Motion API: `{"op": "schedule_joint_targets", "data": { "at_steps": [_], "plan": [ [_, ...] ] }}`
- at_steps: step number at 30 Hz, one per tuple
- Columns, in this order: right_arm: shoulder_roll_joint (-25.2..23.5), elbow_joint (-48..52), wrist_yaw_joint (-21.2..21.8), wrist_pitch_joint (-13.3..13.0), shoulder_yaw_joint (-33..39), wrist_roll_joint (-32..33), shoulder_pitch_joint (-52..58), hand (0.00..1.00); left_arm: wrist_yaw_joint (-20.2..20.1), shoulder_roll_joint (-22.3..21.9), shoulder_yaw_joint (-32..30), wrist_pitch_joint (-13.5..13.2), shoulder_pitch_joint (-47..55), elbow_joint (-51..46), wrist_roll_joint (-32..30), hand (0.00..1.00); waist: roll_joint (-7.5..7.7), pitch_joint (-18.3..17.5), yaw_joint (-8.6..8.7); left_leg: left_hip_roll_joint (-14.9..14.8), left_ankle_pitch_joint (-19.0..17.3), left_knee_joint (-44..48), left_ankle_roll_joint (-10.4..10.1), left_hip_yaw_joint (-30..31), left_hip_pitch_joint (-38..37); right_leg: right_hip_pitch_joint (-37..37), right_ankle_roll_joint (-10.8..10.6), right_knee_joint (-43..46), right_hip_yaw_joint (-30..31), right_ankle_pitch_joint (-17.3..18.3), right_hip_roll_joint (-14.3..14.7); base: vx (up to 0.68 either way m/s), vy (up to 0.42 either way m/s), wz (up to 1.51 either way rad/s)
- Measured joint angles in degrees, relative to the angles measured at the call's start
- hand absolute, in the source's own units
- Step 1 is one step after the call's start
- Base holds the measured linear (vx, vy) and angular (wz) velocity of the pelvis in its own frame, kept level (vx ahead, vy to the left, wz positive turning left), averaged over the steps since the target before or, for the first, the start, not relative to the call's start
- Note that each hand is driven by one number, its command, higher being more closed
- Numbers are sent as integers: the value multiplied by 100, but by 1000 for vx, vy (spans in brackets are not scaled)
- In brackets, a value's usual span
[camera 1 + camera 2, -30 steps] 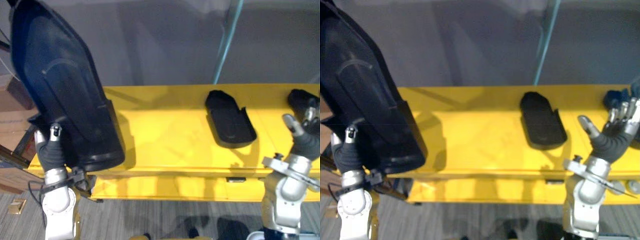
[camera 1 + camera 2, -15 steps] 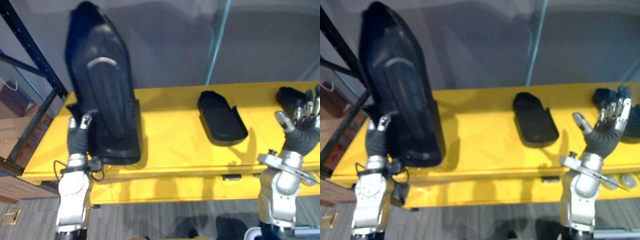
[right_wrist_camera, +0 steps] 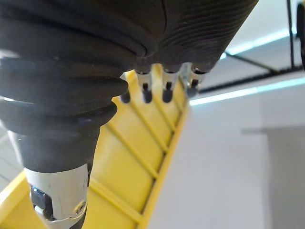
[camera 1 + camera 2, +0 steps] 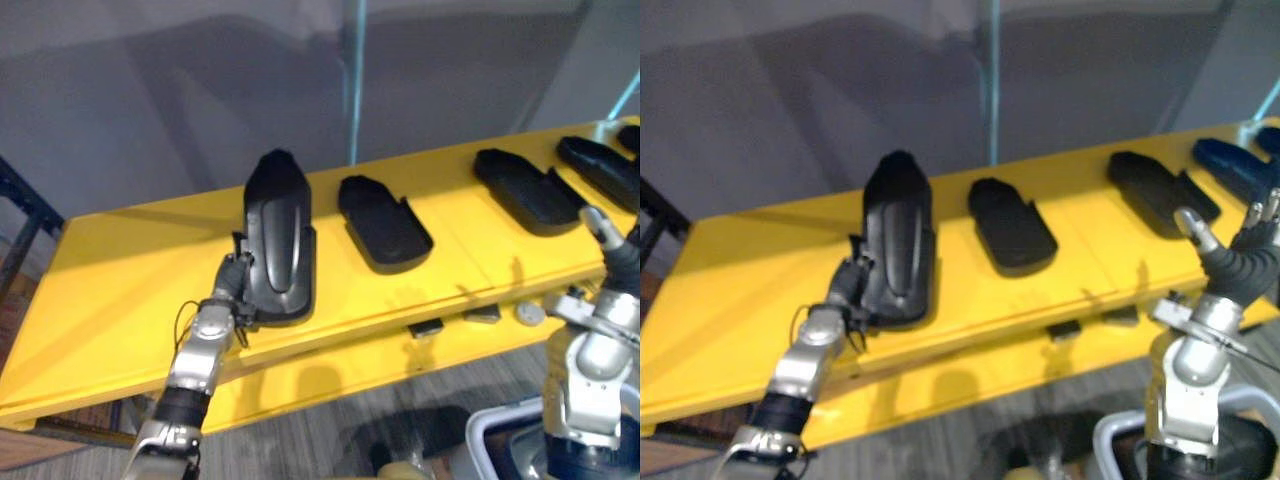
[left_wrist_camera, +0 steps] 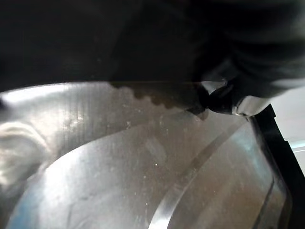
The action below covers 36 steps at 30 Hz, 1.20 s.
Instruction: Walk over and take plastic housings, then place them on the shelf
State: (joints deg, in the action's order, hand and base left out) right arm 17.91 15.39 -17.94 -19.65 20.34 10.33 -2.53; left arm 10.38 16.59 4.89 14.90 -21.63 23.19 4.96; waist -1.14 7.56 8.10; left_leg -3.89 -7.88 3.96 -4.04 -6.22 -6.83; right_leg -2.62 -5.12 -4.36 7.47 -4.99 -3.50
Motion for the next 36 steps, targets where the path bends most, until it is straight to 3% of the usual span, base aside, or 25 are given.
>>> {"op": "schedule_joint_targets", "data": {
  "at_steps": [6, 13, 19, 28, 35, 36],
  "plan": [
    [0, -2, 258, 140, 94, -13, 12, 0, 268, 337, -82, 645, -717, 641, -442, 100, 100, 14, 166, -49, 6, -39, -22, -102, -7, 70, 34, 0, 100, -43, 59, -5, -11, -8],
    [1, -34, 285, 248, 28, -41, 9, 0, 623, 418, -525, 1035, -1088, 1240, -793, 100, 102, 15, 210, -43, 6, -47, -21, -203, -23, 104, 30, 0, 203, -68, 62, -3, 1, -7],
    [23, -125, 278, 250, 21, -37, 9, 0, 595, 629, -647, 1409, -1105, 1558, -1538, 100, 124, 28, 234, -41, 8, -37, -24, -216, -29, 103, 31, -3, 219, -83, 61, -7, 0, -1],
    [200, -135, 235, 250, -153, 17, -2, 0, -442, 961, -625, 1845, -1170, 1636, -2261, 100, 147, 42, 230, -38, 14, -45, -29, -183, -27, 90, 30, -4, 189, -85, 53, 0, 0, 0],
    [200, -133, 196, 273, -202, 21, -11, 0, -620, 979, -572, 2011, -1368, 1764, -2356, 100, 200, 73, 249, -38, 40, -47, -45, -60, -18, 55, 30, -5, 101, -84, 46, -5, -7, 5],
    [200, -133, 190, 297, -204, 20, -21, 0, -616, 979, -569, 2022, -1409, 1802, -2355, 0, 210, 80, 249, -40, 47, -48, -50, -60, -15, 55, 30, -5, 94, -84, 48, -15, -11, 7]
  ]
}}
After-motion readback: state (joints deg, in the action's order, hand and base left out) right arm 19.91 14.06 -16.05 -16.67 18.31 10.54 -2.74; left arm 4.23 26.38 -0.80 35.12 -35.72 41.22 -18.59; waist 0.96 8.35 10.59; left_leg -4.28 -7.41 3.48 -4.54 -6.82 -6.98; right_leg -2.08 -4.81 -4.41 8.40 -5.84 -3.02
